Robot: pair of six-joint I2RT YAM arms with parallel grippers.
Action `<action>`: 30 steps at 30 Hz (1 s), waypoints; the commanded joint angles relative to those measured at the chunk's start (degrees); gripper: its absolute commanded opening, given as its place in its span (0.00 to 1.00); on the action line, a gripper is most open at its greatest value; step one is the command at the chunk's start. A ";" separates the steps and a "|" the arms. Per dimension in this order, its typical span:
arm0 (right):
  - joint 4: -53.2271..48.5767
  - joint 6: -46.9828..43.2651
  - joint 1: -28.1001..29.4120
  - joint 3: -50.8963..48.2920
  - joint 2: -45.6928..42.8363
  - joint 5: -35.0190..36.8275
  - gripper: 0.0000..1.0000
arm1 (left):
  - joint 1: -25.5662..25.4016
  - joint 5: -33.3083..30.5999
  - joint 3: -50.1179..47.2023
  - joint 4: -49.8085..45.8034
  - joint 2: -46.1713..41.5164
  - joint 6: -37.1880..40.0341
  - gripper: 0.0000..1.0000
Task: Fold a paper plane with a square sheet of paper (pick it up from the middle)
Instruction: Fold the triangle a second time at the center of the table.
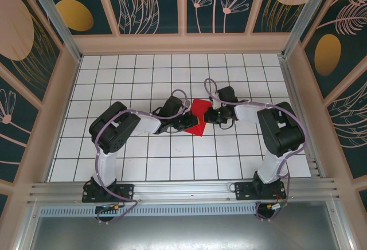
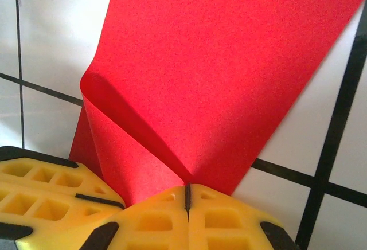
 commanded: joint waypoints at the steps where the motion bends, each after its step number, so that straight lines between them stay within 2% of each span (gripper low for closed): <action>1: 0.30 -1.58 -0.37 1.47 1.31 -1.05 0.05 | -0.46 -0.93 1.05 -1.72 0.84 1.11 0.04; 17: -0.40 -1.75 -0.37 1.95 2.61 -0.06 0.05 | -0.47 -1.57 0.87 -3.44 1.09 1.14 0.04; 30: -0.97 -1.77 -0.32 2.21 2.94 0.20 0.06 | -0.52 -5.29 1.13 -9.76 1.28 1.06 0.02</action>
